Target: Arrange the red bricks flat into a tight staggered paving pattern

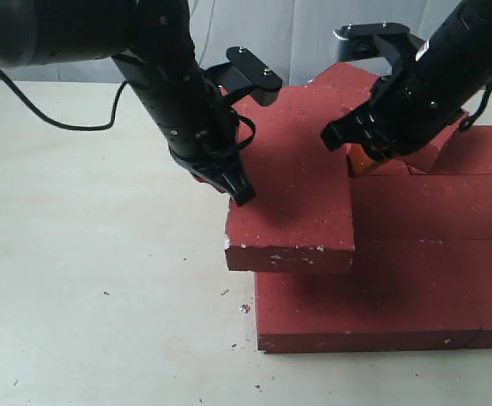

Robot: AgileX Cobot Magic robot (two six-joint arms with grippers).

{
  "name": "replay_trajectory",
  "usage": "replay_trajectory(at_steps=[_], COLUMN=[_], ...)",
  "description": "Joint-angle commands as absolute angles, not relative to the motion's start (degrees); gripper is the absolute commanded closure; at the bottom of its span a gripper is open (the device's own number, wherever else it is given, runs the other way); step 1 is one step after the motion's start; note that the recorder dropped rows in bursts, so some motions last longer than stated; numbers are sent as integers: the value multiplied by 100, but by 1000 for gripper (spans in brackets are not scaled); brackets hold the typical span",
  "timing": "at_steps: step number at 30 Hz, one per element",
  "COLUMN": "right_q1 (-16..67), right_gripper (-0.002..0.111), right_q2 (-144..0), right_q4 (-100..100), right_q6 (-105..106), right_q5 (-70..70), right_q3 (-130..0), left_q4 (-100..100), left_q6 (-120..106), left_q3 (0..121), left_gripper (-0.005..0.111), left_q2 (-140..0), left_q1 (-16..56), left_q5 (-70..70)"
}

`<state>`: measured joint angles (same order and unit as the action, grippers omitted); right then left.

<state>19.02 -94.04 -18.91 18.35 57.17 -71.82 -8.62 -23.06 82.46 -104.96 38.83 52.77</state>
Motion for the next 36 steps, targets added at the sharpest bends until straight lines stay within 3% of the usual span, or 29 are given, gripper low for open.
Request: replay_trajectory(at_steps=[1,8,18,36], right_q1=[2031,3252,3875,3864], right_gripper=[109,109,109,109], right_q2=[-9832,-11467,-12933,-12668], right_q4=[-2725,-2726,-2711,-1103], right_q6=[2270,2281,2281,1773], right_q5=[5572,5356,5512,6124], right_q3=[-7671,-9395,-11063,-11212], left_q4=[-855,-946,-1142,-1153], left_q6=[-1976,-1803,-1781,-1601], left_q3=[7858,6301,4864,4288], left_gripper=[107,107,107,107], left_q2=[-10132,-9378,-9109,-8498], left_q1=[3647,2862,2047,1843], left_q5=[5276,4808,3699,3803])
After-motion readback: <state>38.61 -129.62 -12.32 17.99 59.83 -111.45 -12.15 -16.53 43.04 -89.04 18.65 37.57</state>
